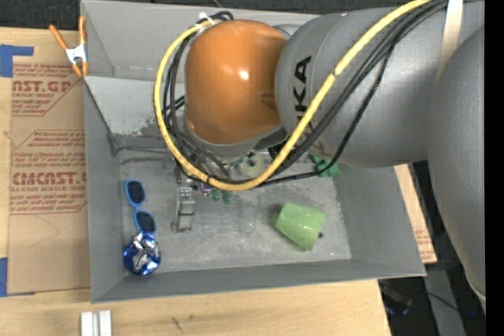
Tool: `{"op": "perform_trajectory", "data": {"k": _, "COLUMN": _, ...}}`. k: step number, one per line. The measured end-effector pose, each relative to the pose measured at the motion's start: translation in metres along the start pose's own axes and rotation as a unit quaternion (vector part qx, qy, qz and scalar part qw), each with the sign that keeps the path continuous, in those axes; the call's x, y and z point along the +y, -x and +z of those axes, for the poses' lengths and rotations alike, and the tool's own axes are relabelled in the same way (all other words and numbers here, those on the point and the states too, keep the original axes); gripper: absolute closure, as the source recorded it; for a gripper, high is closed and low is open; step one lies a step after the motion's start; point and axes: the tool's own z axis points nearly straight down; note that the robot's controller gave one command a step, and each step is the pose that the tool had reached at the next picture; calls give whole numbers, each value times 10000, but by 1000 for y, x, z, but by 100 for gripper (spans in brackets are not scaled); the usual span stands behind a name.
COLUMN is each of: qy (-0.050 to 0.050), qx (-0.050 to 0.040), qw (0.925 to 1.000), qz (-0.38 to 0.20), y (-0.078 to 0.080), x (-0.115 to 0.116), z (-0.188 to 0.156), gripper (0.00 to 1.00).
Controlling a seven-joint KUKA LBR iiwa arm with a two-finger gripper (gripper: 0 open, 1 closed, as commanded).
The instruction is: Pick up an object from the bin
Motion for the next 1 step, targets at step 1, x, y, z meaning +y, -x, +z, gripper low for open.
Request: {"op": "perform_trajectory", "data": {"k": 1, "qy": 6, "qx": -18, "qw": 9999, "qz": 165, "y": -24, "x": -4, "z": 170, "gripper": 0}}
